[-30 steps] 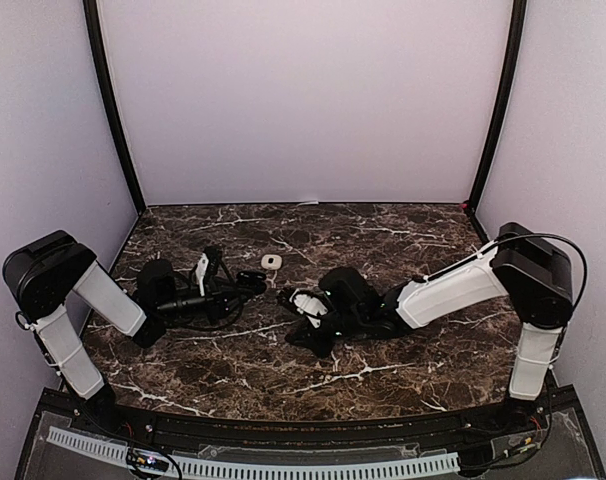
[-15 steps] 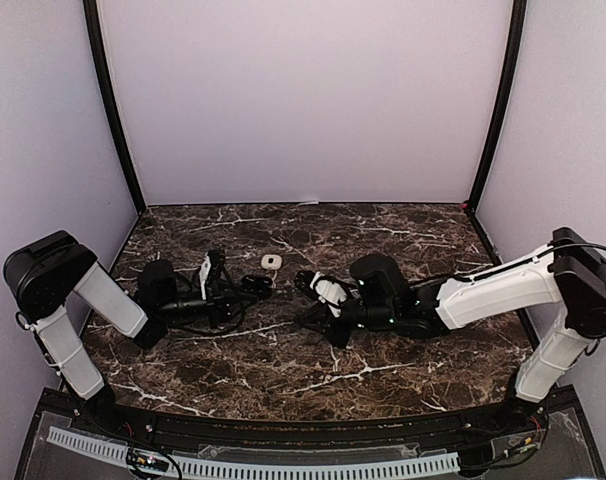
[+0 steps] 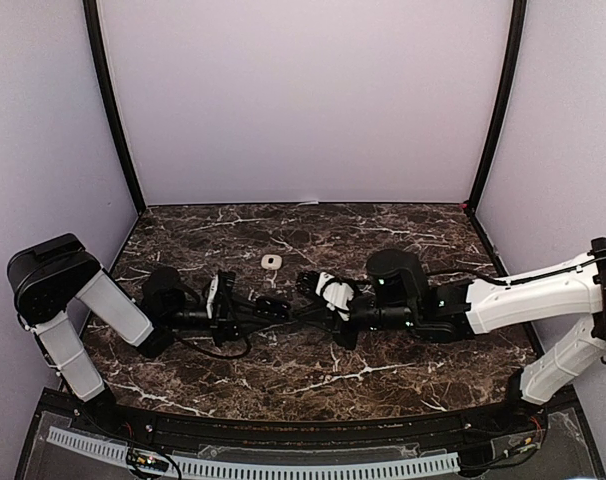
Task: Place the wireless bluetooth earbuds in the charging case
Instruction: Insert the right earbud into the right side groove of the charging case.
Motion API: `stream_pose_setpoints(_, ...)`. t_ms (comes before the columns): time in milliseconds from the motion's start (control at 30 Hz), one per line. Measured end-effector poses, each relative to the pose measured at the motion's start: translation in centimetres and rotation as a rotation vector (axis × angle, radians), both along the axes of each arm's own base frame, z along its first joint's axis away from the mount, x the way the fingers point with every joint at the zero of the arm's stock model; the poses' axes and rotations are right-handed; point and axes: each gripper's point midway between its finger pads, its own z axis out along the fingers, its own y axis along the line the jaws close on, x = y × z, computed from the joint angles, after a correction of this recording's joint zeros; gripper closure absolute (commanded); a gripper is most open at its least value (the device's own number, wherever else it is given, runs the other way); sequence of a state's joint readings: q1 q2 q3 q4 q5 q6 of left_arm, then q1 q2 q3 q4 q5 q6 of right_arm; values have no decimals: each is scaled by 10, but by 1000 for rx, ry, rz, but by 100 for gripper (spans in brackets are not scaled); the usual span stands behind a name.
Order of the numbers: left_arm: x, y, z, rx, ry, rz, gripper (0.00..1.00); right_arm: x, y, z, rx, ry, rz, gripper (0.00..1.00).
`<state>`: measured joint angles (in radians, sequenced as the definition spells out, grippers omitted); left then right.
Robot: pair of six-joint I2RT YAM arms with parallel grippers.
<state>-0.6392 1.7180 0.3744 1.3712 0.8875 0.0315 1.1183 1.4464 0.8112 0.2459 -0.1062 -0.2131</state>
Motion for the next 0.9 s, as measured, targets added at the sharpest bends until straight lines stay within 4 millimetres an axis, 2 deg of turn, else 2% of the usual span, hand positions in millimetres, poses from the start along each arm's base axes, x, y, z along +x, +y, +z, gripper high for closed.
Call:
stream_pose_setpoints(267, -5, 0, 8, -26, -32, -33, 100, -3, -1, -9, -59, -37, 14, 100)
stream_pose_setpoints(467, -5, 0, 5, -16, -17, -31, 100, -2, 6, -7, -76, -62, 17, 100)
stream_pose_setpoints(900, -4, 0, -1, 3, -3, -21, 100, -2, 7, -5, -90, -84, 22, 100)
